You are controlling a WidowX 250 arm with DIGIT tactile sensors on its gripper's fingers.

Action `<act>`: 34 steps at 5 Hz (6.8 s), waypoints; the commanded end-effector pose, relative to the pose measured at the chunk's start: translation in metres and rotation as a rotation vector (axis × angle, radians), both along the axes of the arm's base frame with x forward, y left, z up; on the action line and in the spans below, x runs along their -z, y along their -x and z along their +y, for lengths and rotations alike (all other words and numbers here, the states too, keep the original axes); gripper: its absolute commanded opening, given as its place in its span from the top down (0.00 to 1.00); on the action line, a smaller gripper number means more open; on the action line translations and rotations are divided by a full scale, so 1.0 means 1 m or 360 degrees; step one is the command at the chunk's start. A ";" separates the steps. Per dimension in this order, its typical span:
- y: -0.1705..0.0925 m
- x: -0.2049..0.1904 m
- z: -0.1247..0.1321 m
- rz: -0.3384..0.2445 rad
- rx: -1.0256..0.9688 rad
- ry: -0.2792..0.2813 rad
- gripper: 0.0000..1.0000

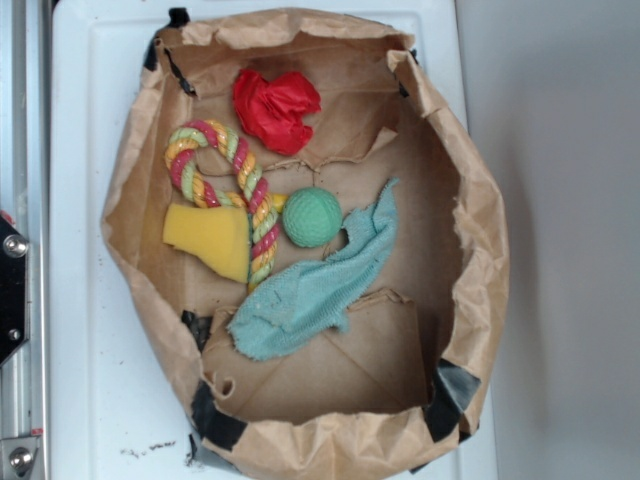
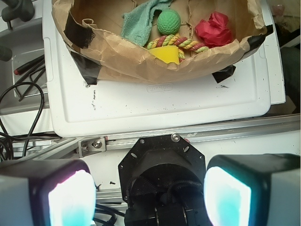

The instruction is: Grab the green ball.

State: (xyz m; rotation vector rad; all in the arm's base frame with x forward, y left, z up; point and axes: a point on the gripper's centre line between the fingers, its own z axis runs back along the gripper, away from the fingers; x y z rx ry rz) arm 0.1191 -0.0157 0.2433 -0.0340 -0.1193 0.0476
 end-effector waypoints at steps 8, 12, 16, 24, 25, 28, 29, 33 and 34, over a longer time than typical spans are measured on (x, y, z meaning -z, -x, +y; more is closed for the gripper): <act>-0.159 0.087 0.016 -0.0334 0.0247 -0.0255 0.00; -0.167 0.096 0.011 -0.0338 0.0334 -0.0290 0.00; -0.173 0.159 0.022 -0.0341 0.1029 -0.0216 0.00; -0.194 0.191 0.044 -0.0177 0.0971 -0.0369 0.00; -0.192 0.199 0.040 -0.0118 0.1010 -0.0382 0.00; -0.192 0.199 0.041 -0.0134 0.1002 -0.0393 1.00; -0.193 0.184 0.046 -0.0175 0.0964 -0.0399 1.00; -0.174 0.107 0.076 -0.0121 -0.0131 -0.0054 1.00; -0.166 0.089 0.071 -0.0158 -0.0254 0.0004 1.00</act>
